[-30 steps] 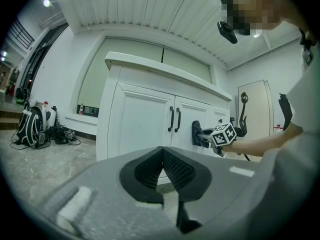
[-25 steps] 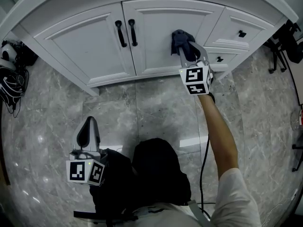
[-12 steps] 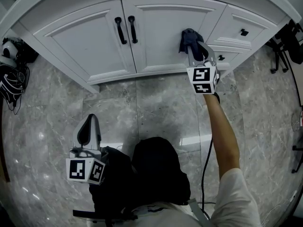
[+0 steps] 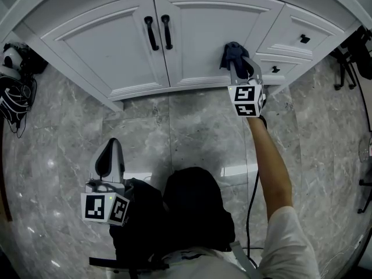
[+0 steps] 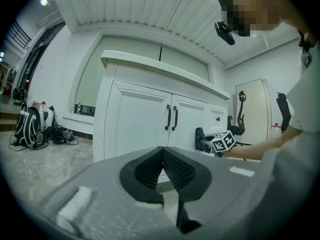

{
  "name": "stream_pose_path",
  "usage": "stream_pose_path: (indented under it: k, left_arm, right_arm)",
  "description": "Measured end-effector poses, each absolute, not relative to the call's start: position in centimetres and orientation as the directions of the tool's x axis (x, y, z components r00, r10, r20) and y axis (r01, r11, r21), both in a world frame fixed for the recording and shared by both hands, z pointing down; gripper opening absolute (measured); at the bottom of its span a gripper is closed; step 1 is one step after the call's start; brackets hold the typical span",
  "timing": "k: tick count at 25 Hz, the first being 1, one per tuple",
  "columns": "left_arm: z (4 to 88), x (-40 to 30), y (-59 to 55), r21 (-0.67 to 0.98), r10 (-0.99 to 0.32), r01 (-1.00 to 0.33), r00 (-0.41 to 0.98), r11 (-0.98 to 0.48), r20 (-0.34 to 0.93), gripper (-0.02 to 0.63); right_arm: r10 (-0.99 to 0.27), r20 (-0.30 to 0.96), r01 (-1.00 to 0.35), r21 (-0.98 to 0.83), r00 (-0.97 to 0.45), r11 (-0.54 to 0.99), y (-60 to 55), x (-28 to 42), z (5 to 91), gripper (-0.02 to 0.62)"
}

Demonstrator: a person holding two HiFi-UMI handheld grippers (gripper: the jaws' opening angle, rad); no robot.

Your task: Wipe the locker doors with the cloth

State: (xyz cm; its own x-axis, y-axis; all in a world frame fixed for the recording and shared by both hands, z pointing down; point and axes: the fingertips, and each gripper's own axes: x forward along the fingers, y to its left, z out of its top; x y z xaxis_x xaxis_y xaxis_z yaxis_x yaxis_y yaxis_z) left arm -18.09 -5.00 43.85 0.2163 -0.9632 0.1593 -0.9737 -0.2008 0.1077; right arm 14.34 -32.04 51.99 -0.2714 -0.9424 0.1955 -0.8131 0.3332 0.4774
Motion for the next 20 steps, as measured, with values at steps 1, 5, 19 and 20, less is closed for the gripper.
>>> stream_pose_path:
  k: [1,5,19,20]
  left_arm:
    - [43.9,-18.1,-5.0,0.108,-0.963,-0.974,0.216,-0.201,0.159,0.002]
    - [44.1,-18.1,-5.0,0.109,-0.963,-0.973,0.218,-0.202,0.162,0.002]
    - [44.2,-18.9,-4.8,0.118,-0.965,-0.973,0.214,-0.197,0.152,0.002]
    - [44.2,-18.9,-4.8,0.119,-0.965,-0.973,0.213,-0.196,0.153,0.002]
  right_arm:
    - [-0.943,0.194,-0.814,0.479,-0.269,0.33,-32.0,14.2,52.0,0.083]
    - [-0.947,0.195,-0.819,0.478,-0.254,0.318,-31.9,13.4,52.4,0.083]
    - [-0.924,0.187,-0.816,0.434,-0.332,0.381,-30.9,5.7,53.0,0.083]
    - [-0.922,0.186,-0.815,0.43,-0.34,0.388,-30.8,5.1,53.0,0.083]
